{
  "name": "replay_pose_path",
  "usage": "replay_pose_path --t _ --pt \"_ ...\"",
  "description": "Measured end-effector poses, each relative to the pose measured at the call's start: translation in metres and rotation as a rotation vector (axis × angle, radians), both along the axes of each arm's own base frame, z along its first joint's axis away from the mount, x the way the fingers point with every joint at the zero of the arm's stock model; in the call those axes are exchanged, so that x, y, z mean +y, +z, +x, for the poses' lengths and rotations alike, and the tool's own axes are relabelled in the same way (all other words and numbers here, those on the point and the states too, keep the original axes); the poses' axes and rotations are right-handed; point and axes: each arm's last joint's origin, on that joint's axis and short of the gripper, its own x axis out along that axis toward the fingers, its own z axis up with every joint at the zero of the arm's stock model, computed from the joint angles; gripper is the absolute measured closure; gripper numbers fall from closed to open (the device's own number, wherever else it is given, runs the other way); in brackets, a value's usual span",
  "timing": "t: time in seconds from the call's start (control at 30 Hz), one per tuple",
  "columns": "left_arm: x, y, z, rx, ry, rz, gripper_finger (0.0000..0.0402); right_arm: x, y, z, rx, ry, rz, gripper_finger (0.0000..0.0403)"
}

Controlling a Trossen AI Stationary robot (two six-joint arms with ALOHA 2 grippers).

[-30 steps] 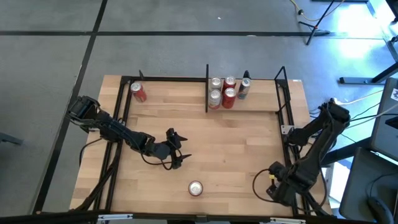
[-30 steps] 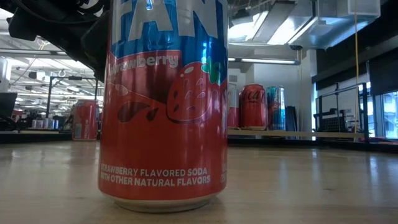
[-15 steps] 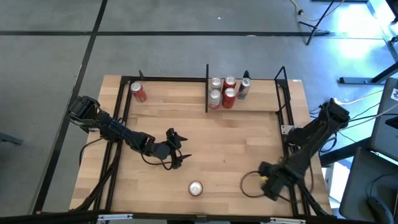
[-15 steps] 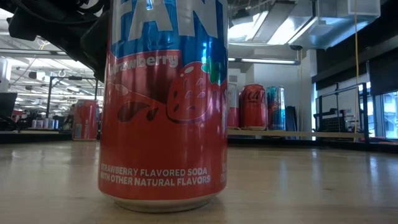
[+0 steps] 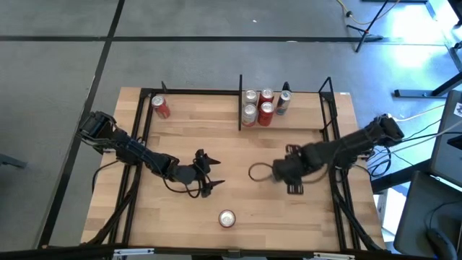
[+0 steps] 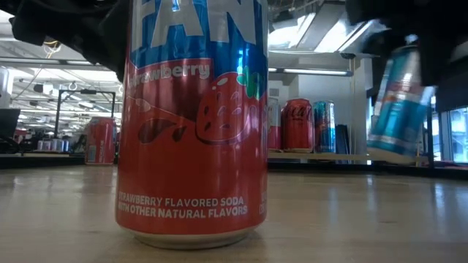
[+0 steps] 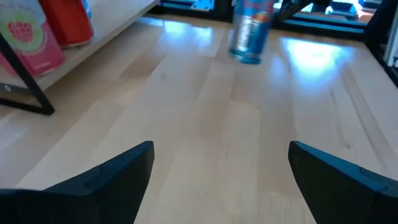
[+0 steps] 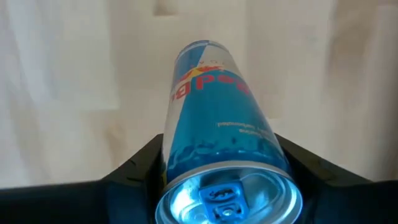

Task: Place canned beverage on shelf
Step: Put the blue soda can on the shelf aligned with the other blue soda can

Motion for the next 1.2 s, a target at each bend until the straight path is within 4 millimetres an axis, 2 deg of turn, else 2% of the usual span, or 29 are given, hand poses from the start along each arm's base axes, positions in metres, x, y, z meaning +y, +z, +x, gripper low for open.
replay_pose_path --t 0.1,0.23,0.47,0.6,0.83,0.9,1.07,1.2 --pt "0.001 0.003 0.002 -0.029 -0.008 0.018 0.004 -0.016 0.005 0.01 0.049 0.092 -0.063 0.0198" --pt "0.004 0.006 0.004 -0.059 -0.003 0.027 0.004 -0.028 0.003 0.029 0.138 0.282 -0.152 0.0198" --pt "0.005 0.006 0.006 -0.079 0.01 0.003 0.004 -0.025 -0.023 0.057 0.274 0.53 -0.161 0.0198" --pt "0.001 0.006 0.005 -0.074 -0.013 0.024 0.004 -0.021 -0.034 0.068 0.318 0.556 -0.123 0.0198" --pt "-0.001 0.006 0.005 -0.07 -0.029 0.046 0.004 -0.018 -0.036 0.071 0.312 0.576 -0.111 0.0198" --pt "-0.001 0.006 0.005 -0.07 -0.03 0.046 0.004 -0.018 -0.036 0.072 0.305 0.576 -0.117 0.0179" --pt "-0.002 0.006 0.004 -0.071 -0.035 0.046 0.004 -0.018 -0.036 0.072 0.294 0.55 -0.117 0.0085" --pt "-0.002 0.006 0.004 -0.072 -0.036 0.046 0.004 -0.019 -0.032 0.07 0.304 0.487 -0.126 0.0034"
